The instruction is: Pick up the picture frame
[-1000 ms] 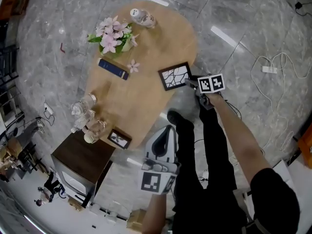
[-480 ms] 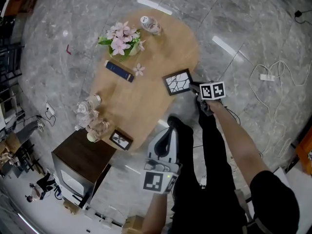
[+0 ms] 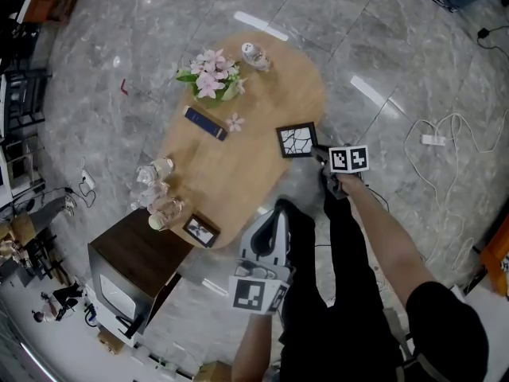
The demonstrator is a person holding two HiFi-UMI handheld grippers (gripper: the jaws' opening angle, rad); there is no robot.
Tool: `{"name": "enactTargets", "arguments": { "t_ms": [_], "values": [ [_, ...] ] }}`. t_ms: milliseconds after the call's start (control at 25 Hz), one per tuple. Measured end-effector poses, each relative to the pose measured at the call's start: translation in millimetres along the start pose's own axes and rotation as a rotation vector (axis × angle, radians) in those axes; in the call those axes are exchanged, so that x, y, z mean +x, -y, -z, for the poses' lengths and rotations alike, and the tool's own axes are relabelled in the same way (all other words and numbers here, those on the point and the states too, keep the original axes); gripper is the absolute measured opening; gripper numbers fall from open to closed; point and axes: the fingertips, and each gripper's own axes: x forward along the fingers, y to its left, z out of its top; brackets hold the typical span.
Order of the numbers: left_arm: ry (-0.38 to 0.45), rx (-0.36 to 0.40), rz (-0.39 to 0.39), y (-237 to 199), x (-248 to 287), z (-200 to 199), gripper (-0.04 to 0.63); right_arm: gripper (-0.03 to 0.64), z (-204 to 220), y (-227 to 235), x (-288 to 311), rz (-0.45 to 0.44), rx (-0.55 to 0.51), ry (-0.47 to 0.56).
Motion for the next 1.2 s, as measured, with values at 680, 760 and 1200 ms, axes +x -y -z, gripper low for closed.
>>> {"name": "enactTargets", "arguments": {
  "t_ms": [680, 760, 1200],
  "values": [
    [0.11, 0.067, -0.03, 48, -41, -67, 0.012, 0.072, -50, -76, -102, -0.212, 0.218, 0.207],
    [0.13, 0.076, -0.04, 54, -49, -78, 0.013, 0.072, -58, -92, -117, -0.25, 0.244, 0.238],
    [0.218, 0.111, -0.108, 75, -89, -131, 0.012, 0.072, -113, -205, -216, -0.446, 0.24, 0.362]
  ]
}}
